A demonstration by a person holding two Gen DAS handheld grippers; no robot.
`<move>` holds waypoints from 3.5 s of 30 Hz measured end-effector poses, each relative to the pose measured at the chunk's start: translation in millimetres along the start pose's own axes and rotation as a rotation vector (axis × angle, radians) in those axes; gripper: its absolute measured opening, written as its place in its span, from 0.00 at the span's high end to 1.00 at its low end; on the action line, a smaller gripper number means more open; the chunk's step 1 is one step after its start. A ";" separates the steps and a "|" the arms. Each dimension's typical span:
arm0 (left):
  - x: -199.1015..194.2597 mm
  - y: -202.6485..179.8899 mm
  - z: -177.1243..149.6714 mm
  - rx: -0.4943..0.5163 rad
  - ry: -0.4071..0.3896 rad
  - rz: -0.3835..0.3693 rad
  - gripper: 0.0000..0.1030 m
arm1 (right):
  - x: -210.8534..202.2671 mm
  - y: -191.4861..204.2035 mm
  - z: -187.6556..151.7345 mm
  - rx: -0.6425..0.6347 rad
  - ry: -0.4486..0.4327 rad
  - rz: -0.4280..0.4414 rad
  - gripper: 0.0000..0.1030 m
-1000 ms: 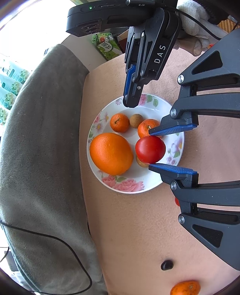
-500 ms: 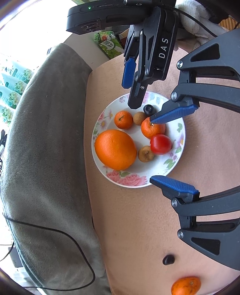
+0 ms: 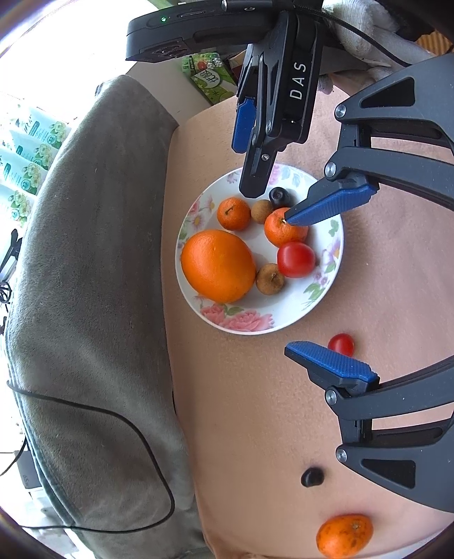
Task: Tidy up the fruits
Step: 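Withdraw both open tools from the plate toward the remaining loose fruit, then move both tools toward the spotted orange on the blanket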
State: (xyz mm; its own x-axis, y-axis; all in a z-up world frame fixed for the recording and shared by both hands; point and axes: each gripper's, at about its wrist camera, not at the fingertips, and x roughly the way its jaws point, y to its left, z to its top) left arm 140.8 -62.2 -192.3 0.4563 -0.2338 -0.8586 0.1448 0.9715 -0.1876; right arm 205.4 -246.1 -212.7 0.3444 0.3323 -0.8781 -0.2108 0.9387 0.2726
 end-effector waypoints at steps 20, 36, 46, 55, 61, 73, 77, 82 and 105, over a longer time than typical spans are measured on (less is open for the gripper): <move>-21.9 33.2 -13.0 -0.065 -0.030 0.027 0.33 | 6.4 26.9 -7.3 0.027 0.011 0.080 0.07; -46.0 74.8 -35.9 -0.132 -0.048 0.066 0.33 | 19.5 67.9 -21.7 -0.018 0.086 0.106 0.00; -64.8 124.6 -63.8 -0.226 -0.055 0.123 0.33 | 25.8 111.2 -24.7 -0.109 0.112 0.088 0.00; -83.2 182.6 -92.3 -0.350 -0.073 0.182 0.33 | 37.5 165.4 -24.5 -0.199 0.124 0.156 0.00; -91.8 217.4 -110.3 -0.438 -0.088 0.202 0.33 | 47.2 206.8 -22.6 -0.258 0.131 0.207 0.07; -90.2 256.8 -132.7 -0.523 -0.101 0.168 0.33 | 79.3 287.6 -22.1 -0.361 0.175 0.299 0.17; -84.4 266.2 -136.4 -0.539 -0.105 0.134 0.33 | 93.8 309.0 -19.2 -0.386 0.195 0.327 0.17; -75.1 272.3 -138.7 -0.555 -0.103 0.094 0.33 | 109.2 332.3 -16.1 -0.411 0.216 0.344 0.17; -46.5 281.4 -131.7 -0.569 -0.096 0.020 0.42 | 161.3 379.5 -16.6 -0.469 0.304 0.388 0.17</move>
State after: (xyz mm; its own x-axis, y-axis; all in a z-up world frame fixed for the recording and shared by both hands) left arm 44.7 227.2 -268.1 0.5359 -0.1922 -0.8221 -0.3475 0.8372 -0.4223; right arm 165.7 162.3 -257.4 -0.0942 0.5327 -0.8410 -0.6655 0.5946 0.4512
